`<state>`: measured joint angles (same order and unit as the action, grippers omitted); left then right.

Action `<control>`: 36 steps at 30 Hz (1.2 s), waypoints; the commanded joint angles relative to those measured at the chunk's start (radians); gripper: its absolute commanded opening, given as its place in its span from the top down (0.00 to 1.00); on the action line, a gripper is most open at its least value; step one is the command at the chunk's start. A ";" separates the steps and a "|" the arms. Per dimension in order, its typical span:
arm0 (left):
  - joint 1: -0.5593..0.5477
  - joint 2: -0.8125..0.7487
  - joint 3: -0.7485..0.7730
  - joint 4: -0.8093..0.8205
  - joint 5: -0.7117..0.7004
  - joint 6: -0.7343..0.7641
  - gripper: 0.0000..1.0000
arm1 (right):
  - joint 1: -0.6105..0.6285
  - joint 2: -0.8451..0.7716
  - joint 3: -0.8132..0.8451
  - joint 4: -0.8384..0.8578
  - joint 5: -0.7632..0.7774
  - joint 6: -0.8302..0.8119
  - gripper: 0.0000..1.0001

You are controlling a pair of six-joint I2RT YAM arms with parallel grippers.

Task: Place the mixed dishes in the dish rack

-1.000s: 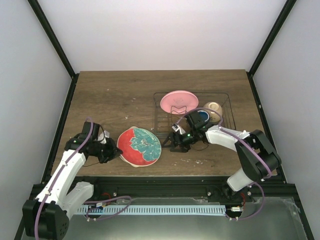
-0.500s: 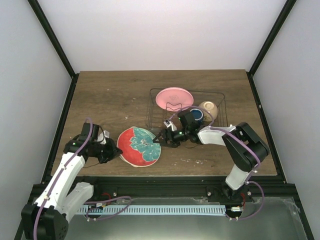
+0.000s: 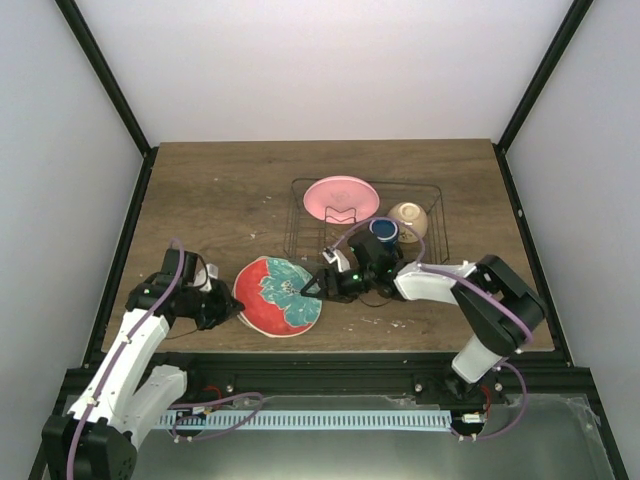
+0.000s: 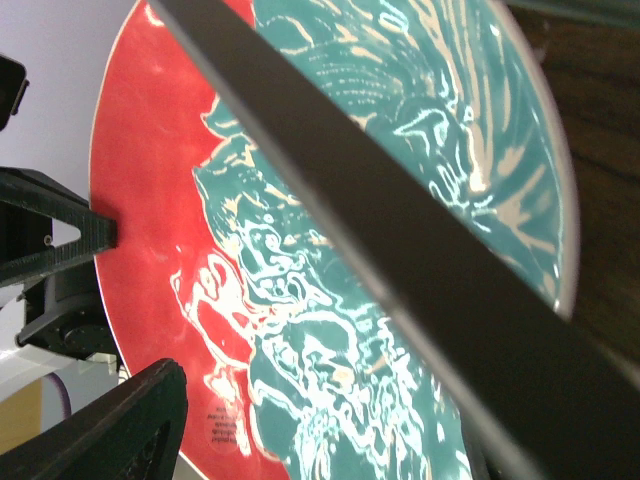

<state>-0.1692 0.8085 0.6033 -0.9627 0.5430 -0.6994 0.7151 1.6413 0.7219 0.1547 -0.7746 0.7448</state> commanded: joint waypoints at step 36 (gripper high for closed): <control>-0.003 -0.170 0.012 -0.057 0.108 -0.001 1.00 | 0.019 -0.211 0.245 -0.601 0.307 -0.173 0.10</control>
<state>-0.1711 0.6815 0.5976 -1.0649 0.5625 -0.6743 0.7410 1.4277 0.9325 -0.4080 -0.4751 0.6044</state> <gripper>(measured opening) 0.053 0.896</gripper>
